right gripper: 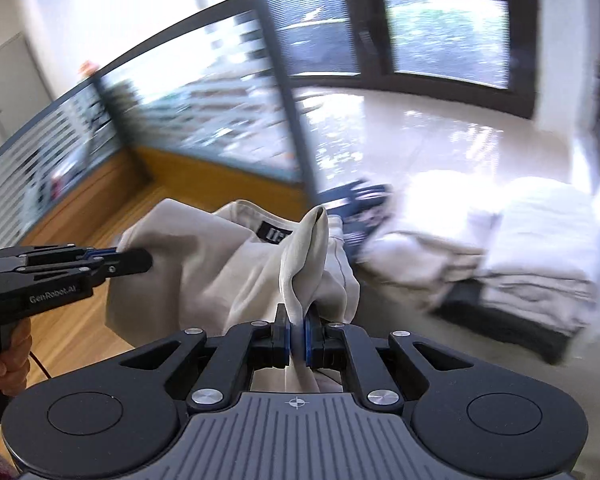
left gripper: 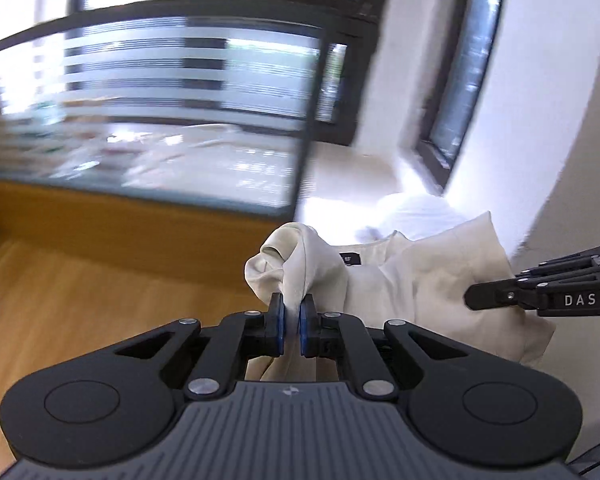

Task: Fold clothes
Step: 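Lift the folded shirt with both tools and carry it to the window ledge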

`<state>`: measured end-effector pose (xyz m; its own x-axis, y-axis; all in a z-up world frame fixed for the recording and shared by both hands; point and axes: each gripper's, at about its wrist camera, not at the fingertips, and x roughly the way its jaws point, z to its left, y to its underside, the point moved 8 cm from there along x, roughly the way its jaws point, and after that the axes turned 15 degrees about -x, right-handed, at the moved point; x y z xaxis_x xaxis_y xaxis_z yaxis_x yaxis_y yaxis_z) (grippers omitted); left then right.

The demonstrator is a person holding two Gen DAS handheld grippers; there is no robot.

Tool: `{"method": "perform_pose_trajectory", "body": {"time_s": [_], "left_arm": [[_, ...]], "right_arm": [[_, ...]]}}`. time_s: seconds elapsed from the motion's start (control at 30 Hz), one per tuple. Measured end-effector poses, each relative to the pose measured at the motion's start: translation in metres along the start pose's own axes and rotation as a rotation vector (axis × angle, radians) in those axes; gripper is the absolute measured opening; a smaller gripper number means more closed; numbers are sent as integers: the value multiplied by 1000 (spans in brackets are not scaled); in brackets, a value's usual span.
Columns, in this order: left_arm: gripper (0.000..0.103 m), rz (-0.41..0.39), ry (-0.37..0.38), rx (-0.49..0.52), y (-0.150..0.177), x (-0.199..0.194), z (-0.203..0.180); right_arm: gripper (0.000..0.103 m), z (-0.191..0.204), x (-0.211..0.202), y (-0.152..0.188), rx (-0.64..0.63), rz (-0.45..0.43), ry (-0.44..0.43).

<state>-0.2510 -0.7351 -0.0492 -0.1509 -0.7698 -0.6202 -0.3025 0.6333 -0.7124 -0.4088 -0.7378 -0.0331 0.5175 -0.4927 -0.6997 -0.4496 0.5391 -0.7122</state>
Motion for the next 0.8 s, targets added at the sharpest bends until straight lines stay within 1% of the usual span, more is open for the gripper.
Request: {"method": "perform_pose_trajectory", "body": {"time_s": [0.1, 0.2, 0.3, 0.37, 0.47, 0.53, 0.6, 0.8], "left_arm": [[7, 17, 38, 31, -8, 39, -40], [7, 23, 65, 73, -22, 75, -81], [7, 23, 105, 152, -41, 101, -121], [7, 20, 135, 205, -59, 117, -143], [7, 30, 159, 270, -92, 137, -170], [7, 48, 159, 305, -119, 150, -190], [7, 73, 174, 326, -150, 160, -206], [7, 158, 257, 481, -235, 181, -246]], "right_arm": [[9, -39, -6, 2, 27, -17, 45], [9, -79, -9, 1, 50, -34, 81], [9, -112, -11, -2, 68, -56, 97], [9, -131, -14, -6, 79, -75, 106], [9, -152, -20, -20, 87, -118, 118], [9, -161, -25, -36, 97, -154, 133], [9, -167, -31, -52, 115, -194, 145], [9, -186, -37, -101, 230, -322, 164]]}}
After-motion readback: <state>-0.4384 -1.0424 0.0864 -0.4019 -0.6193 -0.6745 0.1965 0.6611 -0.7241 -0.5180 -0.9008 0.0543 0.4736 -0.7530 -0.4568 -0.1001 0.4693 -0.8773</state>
